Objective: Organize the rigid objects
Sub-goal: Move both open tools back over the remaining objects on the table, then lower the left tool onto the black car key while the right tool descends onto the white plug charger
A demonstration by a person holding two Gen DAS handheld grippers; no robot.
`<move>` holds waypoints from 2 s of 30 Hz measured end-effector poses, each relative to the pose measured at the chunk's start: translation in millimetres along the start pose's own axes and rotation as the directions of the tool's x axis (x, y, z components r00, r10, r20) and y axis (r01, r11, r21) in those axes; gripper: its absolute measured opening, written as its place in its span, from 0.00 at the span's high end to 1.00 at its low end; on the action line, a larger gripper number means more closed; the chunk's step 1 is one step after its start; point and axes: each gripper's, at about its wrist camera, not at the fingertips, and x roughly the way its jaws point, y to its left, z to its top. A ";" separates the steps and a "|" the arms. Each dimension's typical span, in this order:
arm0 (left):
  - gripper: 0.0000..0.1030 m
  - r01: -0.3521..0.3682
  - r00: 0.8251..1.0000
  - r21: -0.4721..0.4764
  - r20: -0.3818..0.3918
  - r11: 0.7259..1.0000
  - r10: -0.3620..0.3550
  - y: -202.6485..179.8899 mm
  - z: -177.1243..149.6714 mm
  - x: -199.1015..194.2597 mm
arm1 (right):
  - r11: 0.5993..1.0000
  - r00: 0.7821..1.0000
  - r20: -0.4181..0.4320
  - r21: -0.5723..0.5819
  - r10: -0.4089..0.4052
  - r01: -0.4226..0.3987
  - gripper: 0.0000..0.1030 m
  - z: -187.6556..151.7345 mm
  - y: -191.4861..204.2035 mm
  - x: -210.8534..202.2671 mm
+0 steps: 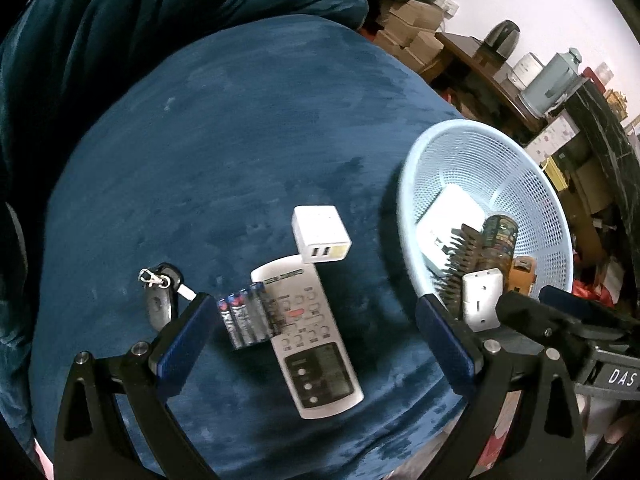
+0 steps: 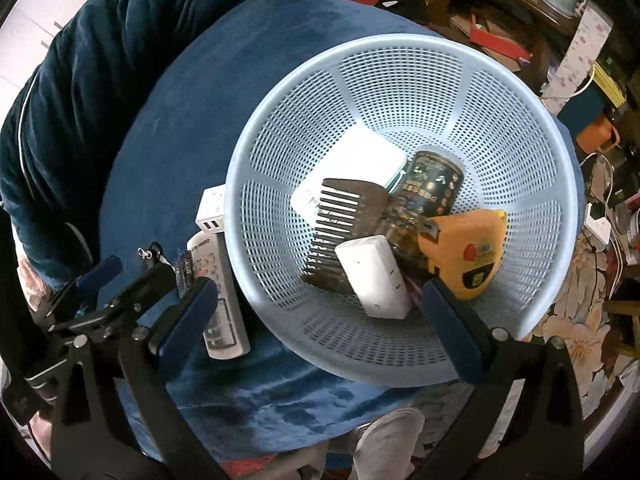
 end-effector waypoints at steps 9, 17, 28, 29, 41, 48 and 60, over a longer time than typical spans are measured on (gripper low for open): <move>0.03 -0.021 1.000 -0.061 -0.005 0.998 0.021 40.1 -5.6 0.2 | 0.999 1.000 -0.013 -0.038 0.006 -0.006 0.00 3.3 28.2 10.8; 0.03 -0.037 0.999 -0.154 -0.024 0.987 0.034 89.7 -14.5 7.2 | 0.995 1.000 -0.011 -0.104 0.014 -0.015 0.00 8.8 61.2 22.5; 0.03 -0.052 0.998 -0.246 -0.047 0.968 0.042 143.2 -22.7 31.9 | 0.978 0.997 -0.031 -0.192 0.073 -0.077 0.00 14.9 102.5 42.4; 0.03 -0.055 0.998 -0.249 -0.049 0.967 0.044 147.1 -23.0 36.5 | 0.976 0.996 -0.036 -0.201 0.077 -0.082 0.00 15.7 106.0 45.1; 0.10 -0.030 0.997 -0.286 -0.072 0.958 0.009 166.0 -26.8 88.6 | 0.944 0.984 -0.090 -0.283 0.152 -0.172 0.23 41.7 132.6 74.7; 0.03 -0.003 0.999 -0.282 -0.051 0.960 -0.012 166.9 -31.4 99.8 | 0.948 0.992 -0.123 -0.313 0.025 -0.063 0.35 50.3 142.3 105.5; 0.01 0.002 0.999 -0.256 -0.031 0.967 -0.011 167.4 -35.9 99.2 | 0.831 0.918 0.029 -0.414 -0.396 0.372 0.32 21.2 184.6 147.2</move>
